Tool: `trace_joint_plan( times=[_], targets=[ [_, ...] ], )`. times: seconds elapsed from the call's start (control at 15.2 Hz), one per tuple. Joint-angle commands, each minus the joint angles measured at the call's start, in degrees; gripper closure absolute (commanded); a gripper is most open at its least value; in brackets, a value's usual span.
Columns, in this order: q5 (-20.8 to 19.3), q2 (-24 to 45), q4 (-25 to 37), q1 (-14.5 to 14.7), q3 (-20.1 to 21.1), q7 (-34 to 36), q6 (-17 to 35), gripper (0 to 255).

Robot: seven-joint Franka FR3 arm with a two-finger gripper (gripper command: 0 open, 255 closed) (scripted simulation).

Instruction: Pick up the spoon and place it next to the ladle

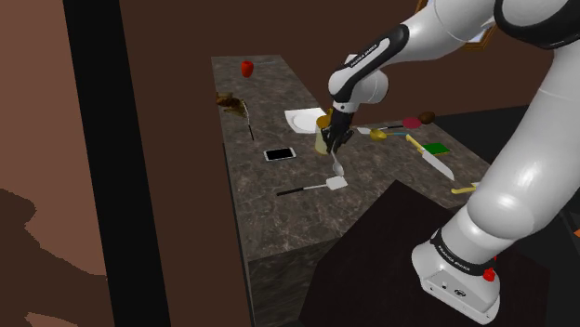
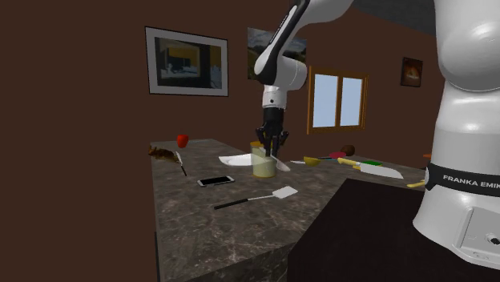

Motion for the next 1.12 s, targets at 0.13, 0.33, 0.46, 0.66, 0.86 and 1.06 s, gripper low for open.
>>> trace_joint_plan(
  times=[0.13, 0.33, 0.46, 0.66, 0.86, 1.06],
  targets=[
    [-0.70, -0.65, -0.39, -3.51, -2.59, -5.53, -1.26, 255],
    [-1.26, -0.39, 0.12, -6.09, -4.52, -9.52, -2.19, 255],
    [-1.62, 0.03, 0.80, -7.81, -5.79, -12.15, -2.89, 255],
    [-2.11, 1.01, 2.31, -10.39, -7.63, -16.05, -4.04, 255],
    [-2.49, 2.42, 4.43, -12.97, -9.35, -19.88, -5.34, 255],
    [-2.73, 4.24, 7.14, -15.59, -10.90, -23.64, -6.79, 255]
  ],
)
